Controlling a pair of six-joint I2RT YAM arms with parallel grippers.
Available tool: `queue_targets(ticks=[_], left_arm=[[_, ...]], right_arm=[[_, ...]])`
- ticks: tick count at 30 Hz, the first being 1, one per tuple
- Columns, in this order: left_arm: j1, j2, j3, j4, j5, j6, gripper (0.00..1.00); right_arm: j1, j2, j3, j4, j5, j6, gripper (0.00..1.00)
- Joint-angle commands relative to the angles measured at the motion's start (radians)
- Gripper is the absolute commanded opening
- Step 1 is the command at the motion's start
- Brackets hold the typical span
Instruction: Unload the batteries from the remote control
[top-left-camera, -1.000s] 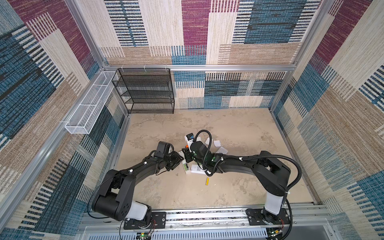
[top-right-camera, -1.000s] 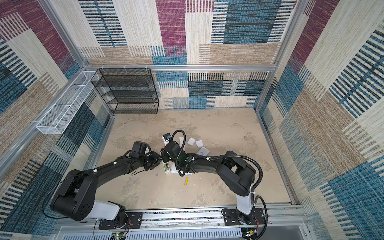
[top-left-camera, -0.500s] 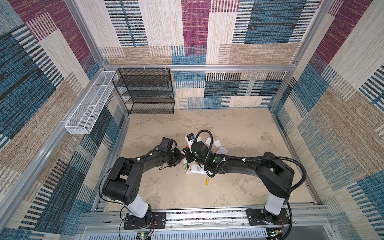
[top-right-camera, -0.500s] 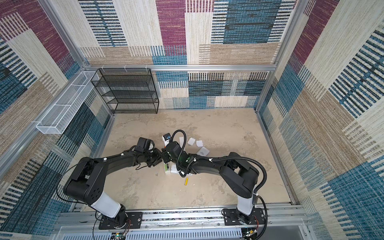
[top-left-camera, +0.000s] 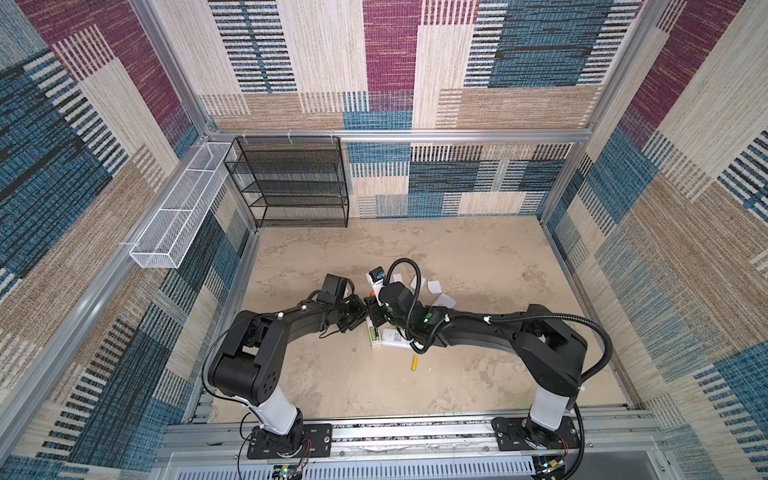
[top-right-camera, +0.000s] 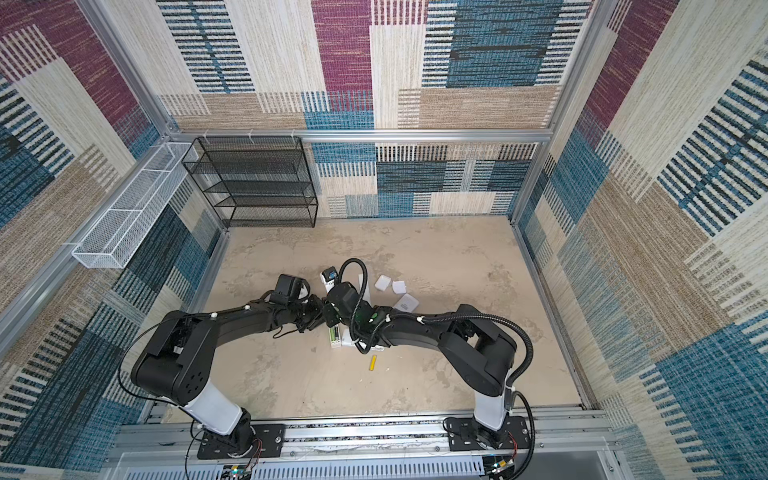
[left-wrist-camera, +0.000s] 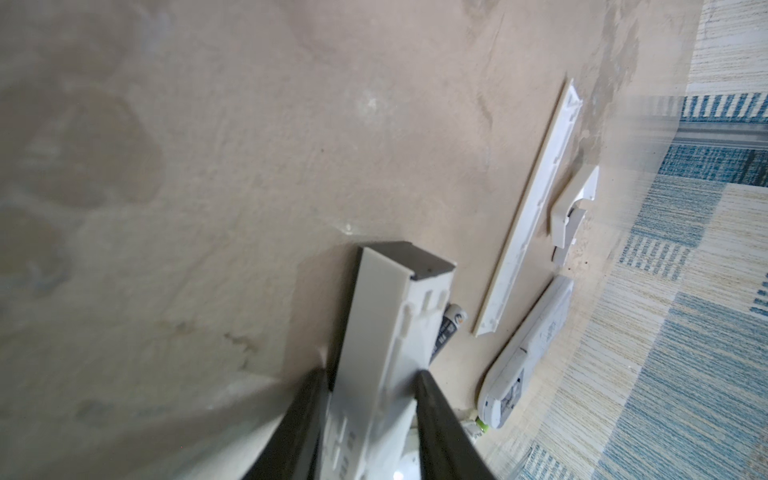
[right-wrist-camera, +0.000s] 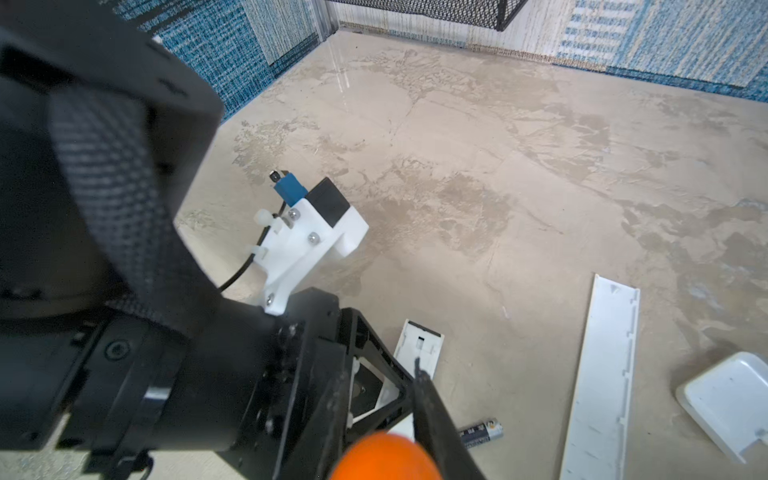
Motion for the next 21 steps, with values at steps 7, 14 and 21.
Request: queue_targets(ticks=[7,14,21], left_arm=[[0.0,0.037,-0.006,-0.181,-0.087,0.032,0.36],[0.001,0.048,-0.001,-0.185,-0.085,0.039,0.35],[0.001,0.06,0.0,-0.181,-0.081,0.041,0.34]], right_arm=[[0.052,0.085,0.115,-0.136,0.051,-0.124,0.0],[0.068,0.115,0.147,-0.181,0.066,-0.149,0.0],[0.068,0.085,0.141,-0.181,0.019,-0.124,0.0]])
